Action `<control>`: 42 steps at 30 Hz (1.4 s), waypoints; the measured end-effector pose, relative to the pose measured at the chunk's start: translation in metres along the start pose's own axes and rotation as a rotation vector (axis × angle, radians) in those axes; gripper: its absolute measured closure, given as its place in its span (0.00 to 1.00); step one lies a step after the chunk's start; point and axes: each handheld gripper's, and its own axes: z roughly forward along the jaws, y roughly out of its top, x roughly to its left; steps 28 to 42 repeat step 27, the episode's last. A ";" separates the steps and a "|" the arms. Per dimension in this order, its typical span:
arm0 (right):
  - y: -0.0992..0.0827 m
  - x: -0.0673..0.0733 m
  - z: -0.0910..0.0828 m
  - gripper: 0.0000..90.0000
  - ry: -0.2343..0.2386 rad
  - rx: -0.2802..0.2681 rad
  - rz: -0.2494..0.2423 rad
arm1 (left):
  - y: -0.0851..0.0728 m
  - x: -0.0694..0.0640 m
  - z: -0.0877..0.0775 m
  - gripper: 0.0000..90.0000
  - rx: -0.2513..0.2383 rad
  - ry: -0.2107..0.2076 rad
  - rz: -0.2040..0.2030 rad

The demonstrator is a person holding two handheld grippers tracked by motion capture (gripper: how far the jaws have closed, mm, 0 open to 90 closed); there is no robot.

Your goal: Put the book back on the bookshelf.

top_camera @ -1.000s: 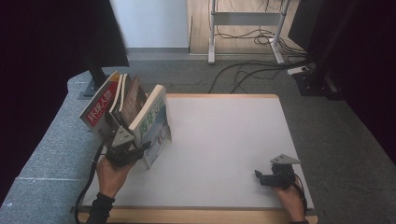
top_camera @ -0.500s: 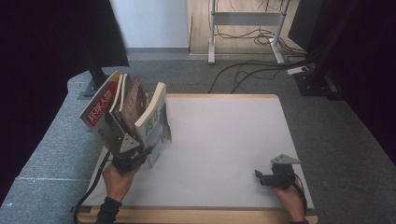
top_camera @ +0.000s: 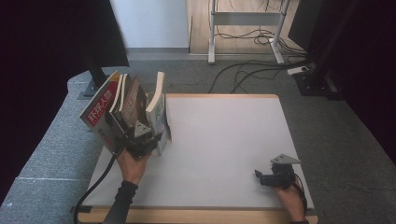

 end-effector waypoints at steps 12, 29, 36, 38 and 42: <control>0.000 0.000 0.000 0.11 -0.001 -0.001 -0.001 | -0.053 -0.016 -0.004 0.25 0.049 -0.216 0.015; -0.001 0.001 -0.001 0.13 -0.004 -0.006 -0.001 | -0.102 -0.022 0.015 0.02 0.214 -0.211 0.076; -0.001 0.001 -0.001 0.13 -0.004 -0.006 -0.001 | -0.102 -0.022 0.015 0.02 0.214 -0.211 0.076; -0.001 0.001 -0.001 0.13 -0.004 -0.006 -0.001 | -0.102 -0.022 0.015 0.02 0.214 -0.211 0.076; -0.001 0.001 -0.001 0.13 -0.004 -0.006 -0.001 | -0.102 -0.022 0.015 0.02 0.214 -0.211 0.076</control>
